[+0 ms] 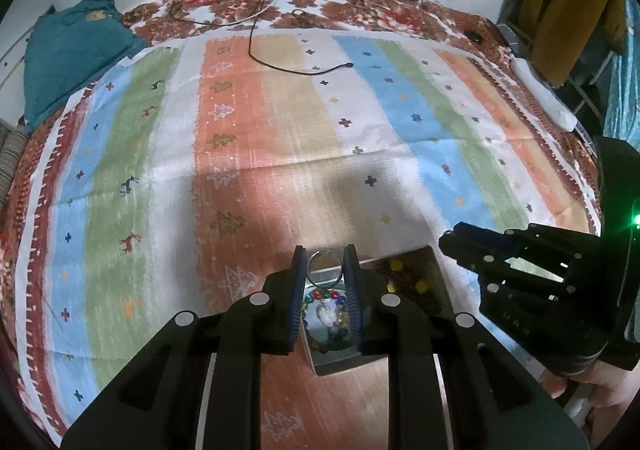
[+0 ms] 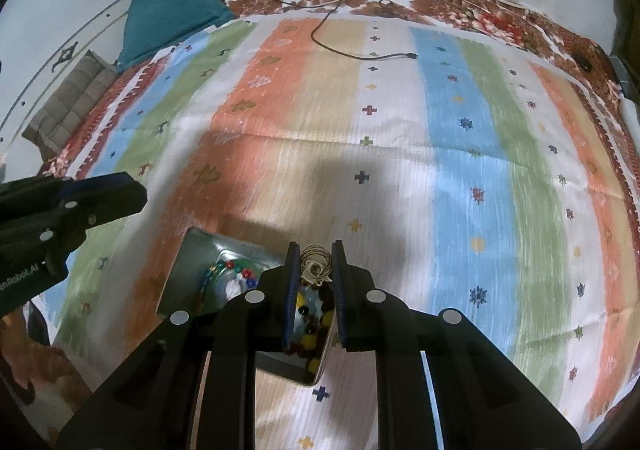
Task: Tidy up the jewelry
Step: 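Open the left gripper over the tin while the right releases its ring inside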
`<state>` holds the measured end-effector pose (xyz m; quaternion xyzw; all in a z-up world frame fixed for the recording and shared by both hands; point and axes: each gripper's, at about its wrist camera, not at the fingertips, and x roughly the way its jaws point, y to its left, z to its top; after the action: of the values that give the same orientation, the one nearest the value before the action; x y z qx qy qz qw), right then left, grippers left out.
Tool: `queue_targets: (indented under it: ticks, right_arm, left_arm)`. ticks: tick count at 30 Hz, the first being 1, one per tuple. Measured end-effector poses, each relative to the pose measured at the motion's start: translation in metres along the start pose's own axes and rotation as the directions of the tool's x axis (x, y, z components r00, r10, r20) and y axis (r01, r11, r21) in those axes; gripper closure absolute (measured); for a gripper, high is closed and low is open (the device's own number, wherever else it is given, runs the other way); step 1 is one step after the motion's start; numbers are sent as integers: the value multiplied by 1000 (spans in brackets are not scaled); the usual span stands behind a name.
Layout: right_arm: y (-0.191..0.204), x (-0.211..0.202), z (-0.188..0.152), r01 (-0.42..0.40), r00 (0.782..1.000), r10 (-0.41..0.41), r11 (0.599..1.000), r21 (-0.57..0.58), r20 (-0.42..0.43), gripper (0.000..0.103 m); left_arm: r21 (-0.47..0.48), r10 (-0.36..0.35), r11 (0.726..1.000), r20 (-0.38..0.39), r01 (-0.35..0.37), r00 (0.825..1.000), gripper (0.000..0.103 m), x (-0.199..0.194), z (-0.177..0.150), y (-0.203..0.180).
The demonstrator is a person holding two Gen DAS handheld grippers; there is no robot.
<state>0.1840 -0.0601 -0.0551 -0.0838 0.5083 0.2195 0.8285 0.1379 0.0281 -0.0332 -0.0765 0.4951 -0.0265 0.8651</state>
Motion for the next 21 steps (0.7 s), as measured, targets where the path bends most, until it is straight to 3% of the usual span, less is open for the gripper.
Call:
queue_targets:
  ticks: [17,18,21]
  right_arm:
    - [17,-11,-17,-48,999,48,998,-29,2,86]
    - [16,-11,-17,-45,999,45,999,-23,1,85]
    - [15,-11,-17,-46,999,46,999,-19,1,67]
  left_arm:
    - [-5,-32,999,40,33,999,87,-19,-17,-11]
    - [-10,-33,999,42,33,999,87,-19,-16,-9]
    - [-21,-32,999,50,33,998,87,-22,-15,-6]
